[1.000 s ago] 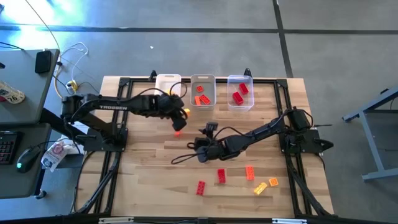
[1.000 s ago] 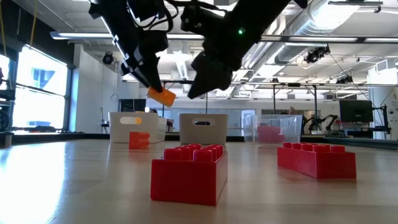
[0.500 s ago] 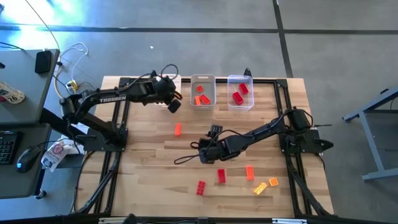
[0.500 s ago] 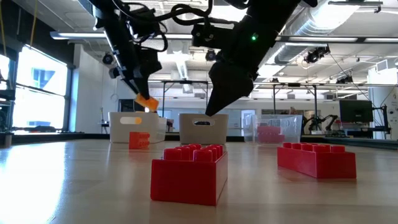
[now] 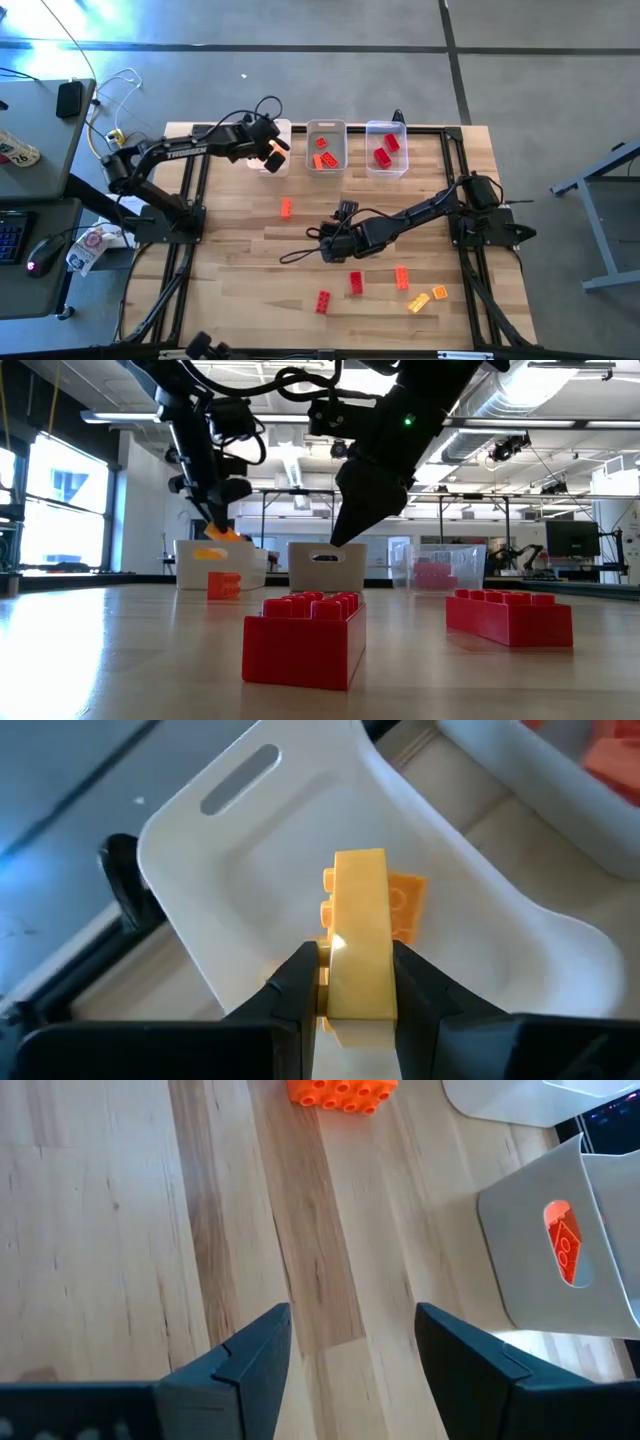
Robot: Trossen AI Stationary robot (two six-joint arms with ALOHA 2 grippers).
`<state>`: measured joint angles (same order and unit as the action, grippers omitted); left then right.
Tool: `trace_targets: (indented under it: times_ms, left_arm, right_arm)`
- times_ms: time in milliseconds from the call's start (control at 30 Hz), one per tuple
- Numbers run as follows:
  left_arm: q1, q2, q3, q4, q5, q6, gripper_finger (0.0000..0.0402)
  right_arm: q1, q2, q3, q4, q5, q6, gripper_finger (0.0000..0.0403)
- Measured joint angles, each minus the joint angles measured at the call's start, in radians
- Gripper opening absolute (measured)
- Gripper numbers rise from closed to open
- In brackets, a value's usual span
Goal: Sort & place blocks by color
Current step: Put the yellow game piece into the white bin
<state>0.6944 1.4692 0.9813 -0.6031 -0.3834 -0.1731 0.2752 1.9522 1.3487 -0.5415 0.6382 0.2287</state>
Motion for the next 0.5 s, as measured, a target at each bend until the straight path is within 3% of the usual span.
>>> trace_targets:
  times_ms: [267,500]
  left_arm:
    - [0.001,0.042,0.000,0.061,0.022,0.027,0.0068]
    - [0.002,0.042,0.000,0.053,0.024,-0.006,0.0137]
  right_arm:
    - [0.000,0.000,0.000,0.000,-0.008,0.000,0.0202]
    - [0.000,0.000,0.000,-0.001,-0.134,0.043,0.0202]
